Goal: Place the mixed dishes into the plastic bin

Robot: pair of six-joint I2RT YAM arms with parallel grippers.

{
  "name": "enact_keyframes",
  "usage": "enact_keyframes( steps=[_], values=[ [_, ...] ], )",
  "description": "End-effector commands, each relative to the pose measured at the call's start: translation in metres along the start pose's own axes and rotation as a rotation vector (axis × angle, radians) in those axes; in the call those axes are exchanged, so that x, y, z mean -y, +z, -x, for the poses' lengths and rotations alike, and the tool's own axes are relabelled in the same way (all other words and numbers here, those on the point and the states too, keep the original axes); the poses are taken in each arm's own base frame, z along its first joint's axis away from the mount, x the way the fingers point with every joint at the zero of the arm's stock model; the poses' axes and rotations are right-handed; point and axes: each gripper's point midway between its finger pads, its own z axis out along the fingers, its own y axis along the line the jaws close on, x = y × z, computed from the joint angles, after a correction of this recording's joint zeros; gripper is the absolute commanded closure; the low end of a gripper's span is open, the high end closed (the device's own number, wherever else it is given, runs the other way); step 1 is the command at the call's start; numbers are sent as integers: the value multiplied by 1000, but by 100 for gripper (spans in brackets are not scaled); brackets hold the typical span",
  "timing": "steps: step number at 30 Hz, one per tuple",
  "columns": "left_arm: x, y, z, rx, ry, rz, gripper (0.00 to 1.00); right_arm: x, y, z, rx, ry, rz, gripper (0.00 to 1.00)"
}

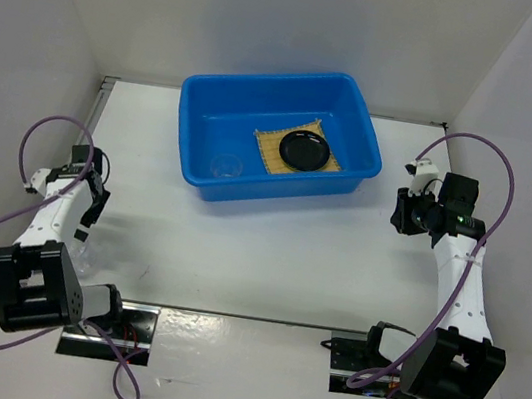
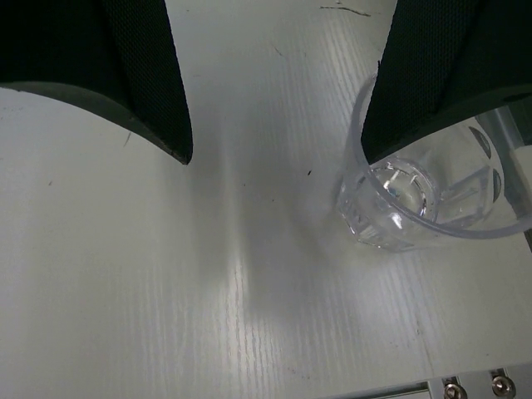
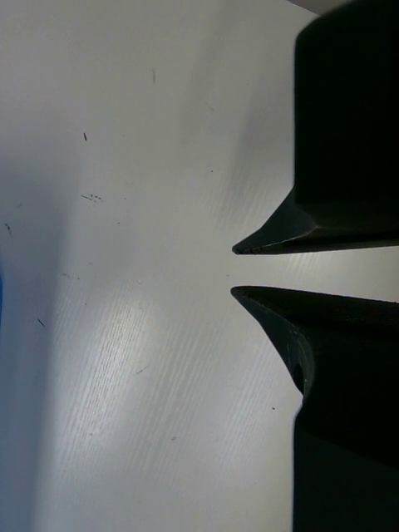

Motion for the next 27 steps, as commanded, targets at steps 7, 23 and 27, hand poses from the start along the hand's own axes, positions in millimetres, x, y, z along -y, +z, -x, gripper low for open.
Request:
enact_keyframes(
  steps=[7,23,27],
  values=[
    [-2,6,-4,-30,43,19,58,4,1,1,7,-8,-11,73],
    [72,-122,93,256,178,-517,100,4,1,1,7,-8,-11,72],
    [135,-209,98,238,286,-859,100,5,3,-1,-4,5,-16,72]
  ],
)
